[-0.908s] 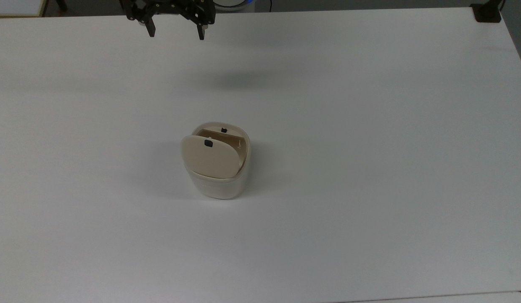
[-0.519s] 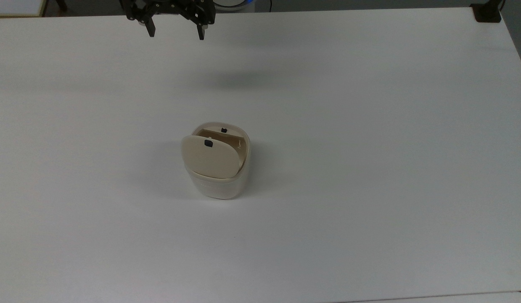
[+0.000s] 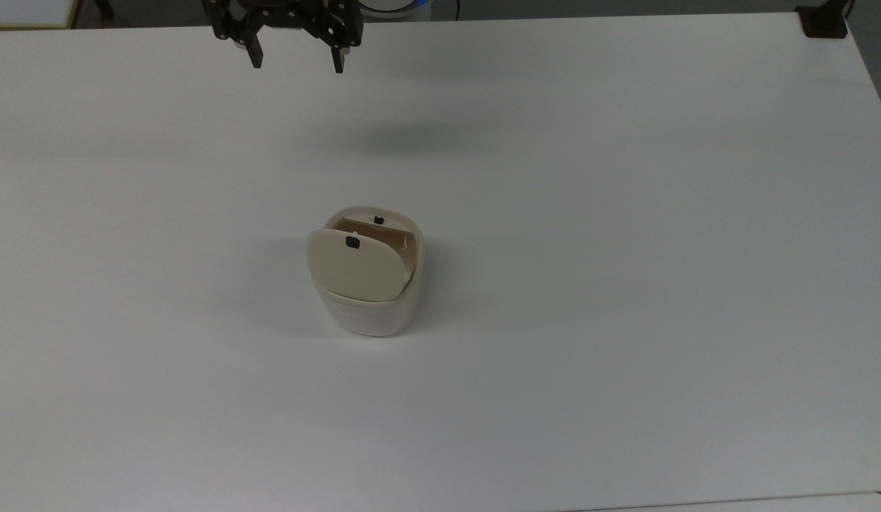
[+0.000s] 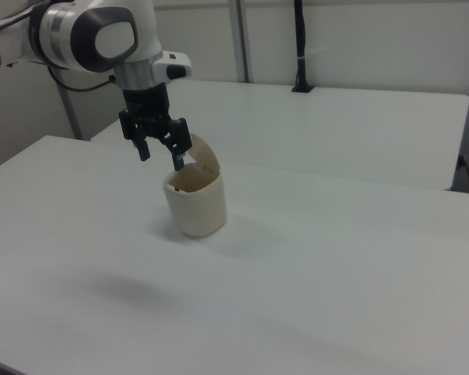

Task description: Close the trash bin

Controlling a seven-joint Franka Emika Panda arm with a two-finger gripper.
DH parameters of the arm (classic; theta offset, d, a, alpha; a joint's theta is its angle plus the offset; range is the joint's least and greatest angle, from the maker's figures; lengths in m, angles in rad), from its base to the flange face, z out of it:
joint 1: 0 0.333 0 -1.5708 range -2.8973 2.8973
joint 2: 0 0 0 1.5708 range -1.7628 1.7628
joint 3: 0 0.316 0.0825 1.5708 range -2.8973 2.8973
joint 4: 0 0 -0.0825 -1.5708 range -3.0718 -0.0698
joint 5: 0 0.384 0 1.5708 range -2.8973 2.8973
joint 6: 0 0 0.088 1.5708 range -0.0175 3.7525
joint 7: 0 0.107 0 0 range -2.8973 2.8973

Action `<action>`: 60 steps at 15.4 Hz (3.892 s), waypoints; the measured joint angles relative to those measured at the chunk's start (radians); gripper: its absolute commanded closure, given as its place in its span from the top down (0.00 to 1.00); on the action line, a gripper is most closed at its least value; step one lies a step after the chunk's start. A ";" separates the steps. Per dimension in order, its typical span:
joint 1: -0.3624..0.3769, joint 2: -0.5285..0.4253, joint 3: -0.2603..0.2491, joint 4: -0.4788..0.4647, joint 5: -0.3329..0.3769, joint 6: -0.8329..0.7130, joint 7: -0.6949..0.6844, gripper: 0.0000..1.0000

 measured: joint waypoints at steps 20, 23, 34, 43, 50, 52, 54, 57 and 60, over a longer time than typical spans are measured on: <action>0.037 0.317 0.004 0.158 0.094 0.753 0.205 0.00; 0.045 0.329 0.008 0.157 0.086 0.753 0.205 0.00; 0.052 0.343 0.044 0.126 0.079 0.466 0.147 0.00; 0.053 0.339 0.059 0.067 0.059 0.451 0.121 0.00; 0.053 0.312 0.061 0.063 0.059 0.434 0.121 0.01; 0.053 0.307 0.061 0.062 0.059 0.431 0.121 0.01; 0.053 0.305 0.061 0.059 0.059 0.431 0.121 0.01; 0.053 0.307 0.066 0.045 0.041 0.430 0.121 0.01; 0.054 0.310 0.069 0.038 0.028 0.431 0.121 0.01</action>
